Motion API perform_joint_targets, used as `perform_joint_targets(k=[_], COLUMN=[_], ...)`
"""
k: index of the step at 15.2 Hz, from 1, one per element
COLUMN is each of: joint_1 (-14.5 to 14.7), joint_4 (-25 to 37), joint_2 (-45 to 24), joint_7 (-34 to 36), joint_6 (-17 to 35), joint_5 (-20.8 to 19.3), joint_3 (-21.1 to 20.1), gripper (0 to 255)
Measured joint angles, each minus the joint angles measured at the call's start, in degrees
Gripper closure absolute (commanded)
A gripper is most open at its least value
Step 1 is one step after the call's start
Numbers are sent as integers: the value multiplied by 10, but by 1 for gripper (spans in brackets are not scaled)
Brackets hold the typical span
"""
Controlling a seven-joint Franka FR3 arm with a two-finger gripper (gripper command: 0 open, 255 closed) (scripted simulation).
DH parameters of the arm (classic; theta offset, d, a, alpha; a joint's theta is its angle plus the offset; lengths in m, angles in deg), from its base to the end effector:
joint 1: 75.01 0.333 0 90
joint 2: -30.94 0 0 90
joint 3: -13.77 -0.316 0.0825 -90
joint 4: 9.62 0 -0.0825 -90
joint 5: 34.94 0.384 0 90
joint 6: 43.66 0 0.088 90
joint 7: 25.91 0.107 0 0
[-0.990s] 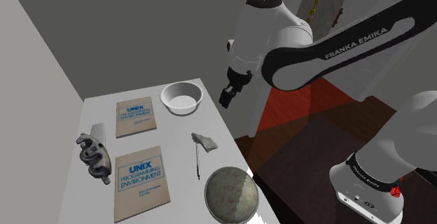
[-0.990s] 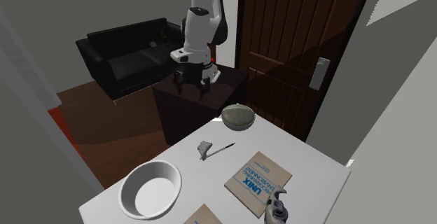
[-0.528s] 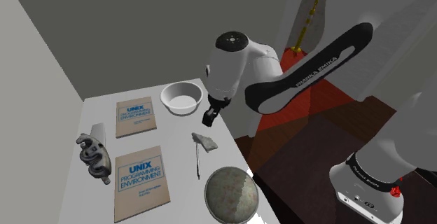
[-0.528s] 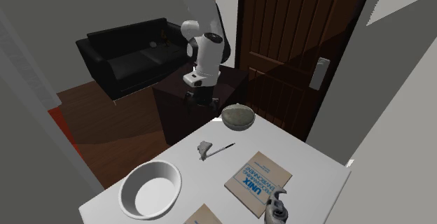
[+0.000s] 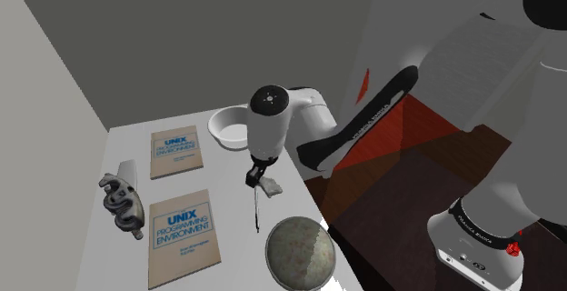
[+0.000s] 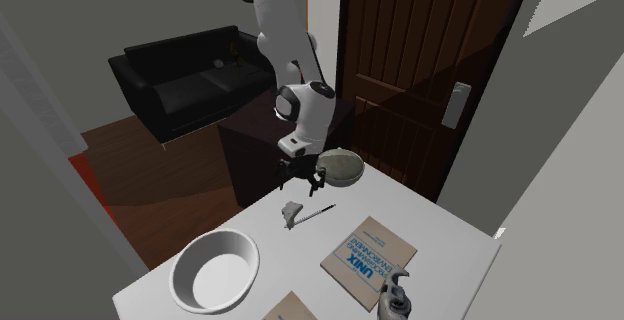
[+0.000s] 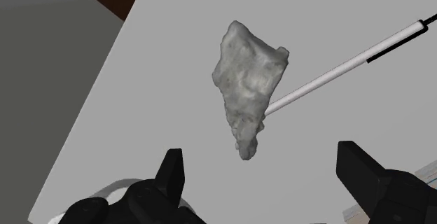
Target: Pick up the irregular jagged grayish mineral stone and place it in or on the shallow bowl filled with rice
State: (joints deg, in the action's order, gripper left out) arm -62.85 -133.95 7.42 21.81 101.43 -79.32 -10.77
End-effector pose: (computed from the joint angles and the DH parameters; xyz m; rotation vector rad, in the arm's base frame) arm 0.4442 0.3427 0.2175 2.8829 0.6056 0.3099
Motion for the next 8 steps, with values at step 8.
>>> perform_joint_targets(k=[8], joint_1=[17], joint_4=[22], joint_2=[-51], joint_7=[30], joint_6=[21], joint_5=[-45], joint_3=[29], gripper=[0])
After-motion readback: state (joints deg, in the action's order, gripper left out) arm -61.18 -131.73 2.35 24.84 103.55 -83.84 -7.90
